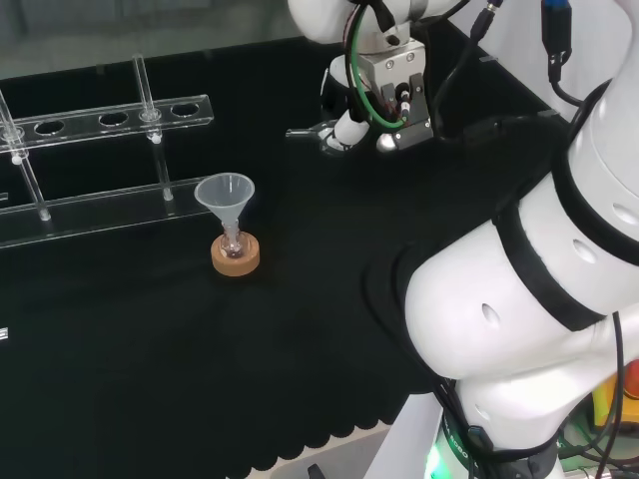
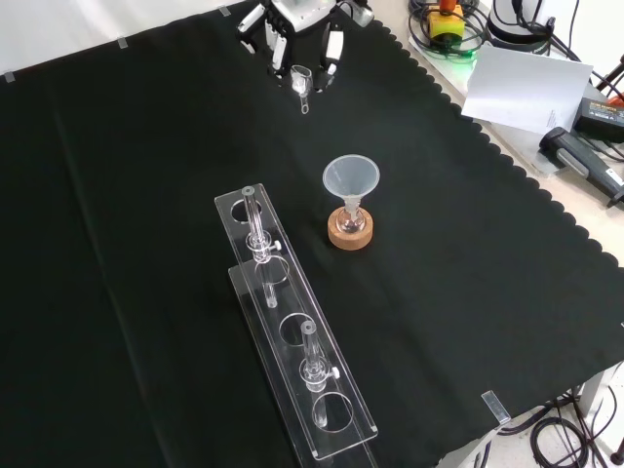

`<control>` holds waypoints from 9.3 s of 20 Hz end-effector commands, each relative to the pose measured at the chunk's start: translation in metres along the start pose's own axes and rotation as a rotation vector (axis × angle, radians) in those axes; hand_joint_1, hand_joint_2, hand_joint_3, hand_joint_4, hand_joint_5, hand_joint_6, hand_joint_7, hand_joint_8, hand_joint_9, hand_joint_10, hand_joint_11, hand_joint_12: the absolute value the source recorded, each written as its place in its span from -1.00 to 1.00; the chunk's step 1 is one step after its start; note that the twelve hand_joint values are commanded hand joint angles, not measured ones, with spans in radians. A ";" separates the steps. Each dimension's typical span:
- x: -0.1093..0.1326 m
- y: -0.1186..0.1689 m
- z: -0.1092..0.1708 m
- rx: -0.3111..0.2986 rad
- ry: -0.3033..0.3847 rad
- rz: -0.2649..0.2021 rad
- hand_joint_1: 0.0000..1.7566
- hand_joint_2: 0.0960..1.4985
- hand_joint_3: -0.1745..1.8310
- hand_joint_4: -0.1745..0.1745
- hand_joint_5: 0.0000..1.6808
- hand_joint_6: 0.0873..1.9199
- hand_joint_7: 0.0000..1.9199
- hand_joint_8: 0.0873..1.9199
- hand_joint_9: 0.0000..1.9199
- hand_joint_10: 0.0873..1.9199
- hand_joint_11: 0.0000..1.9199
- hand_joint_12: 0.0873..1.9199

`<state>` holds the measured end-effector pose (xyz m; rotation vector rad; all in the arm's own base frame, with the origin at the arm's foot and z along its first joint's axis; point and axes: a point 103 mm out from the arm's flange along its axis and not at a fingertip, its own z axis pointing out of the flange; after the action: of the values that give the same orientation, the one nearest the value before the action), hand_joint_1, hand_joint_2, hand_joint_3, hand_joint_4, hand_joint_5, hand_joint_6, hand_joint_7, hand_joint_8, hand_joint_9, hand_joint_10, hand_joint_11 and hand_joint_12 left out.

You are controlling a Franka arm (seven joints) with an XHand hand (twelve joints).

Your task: Pour all the NaCl from the weighing funnel into the round-bottom flask.

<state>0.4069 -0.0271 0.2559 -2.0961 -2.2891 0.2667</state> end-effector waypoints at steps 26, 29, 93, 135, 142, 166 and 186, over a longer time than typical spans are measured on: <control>0.078 -0.007 -0.006 0.022 0.011 -0.140 0.26 -0.22 -0.14 1.00 0.50 -0.34 0.68 -0.71 0.49 -0.70 -0.72 0.52; 0.086 -0.009 -0.003 0.033 0.011 -0.154 0.26 -0.22 -0.14 1.00 0.50 -0.34 0.68 -0.71 0.50 -0.70 -0.72 0.52; 0.087 0.015 -0.023 0.241 -0.259 -0.262 0.27 -0.27 -0.08 1.00 0.51 -0.32 0.71 -0.73 0.51 -0.71 -0.73 0.52; 0.102 0.043 -0.042 0.399 -0.530 -0.281 0.27 -0.30 -0.04 1.00 0.51 -0.29 0.73 -0.75 0.51 -0.71 -0.75 0.53; 0.100 0.047 -0.046 0.406 -0.579 -0.292 0.27 -0.30 -0.03 1.00 0.51 -0.29 0.74 -0.75 0.51 -0.71 -0.75 0.53; 0.108 0.055 -0.067 0.406 -0.679 -0.298 0.27 -0.32 -0.01 1.00 0.51 -0.29 0.75 -0.76 0.52 -0.71 -0.75 0.53; 0.118 0.059 -0.082 0.399 -0.801 -0.335 0.27 -0.32 0.00 1.00 0.51 -0.28 0.76 -0.77 0.52 -0.71 -0.75 0.53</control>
<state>0.4638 0.1013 0.3147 -1.5284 -2.5630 1.5923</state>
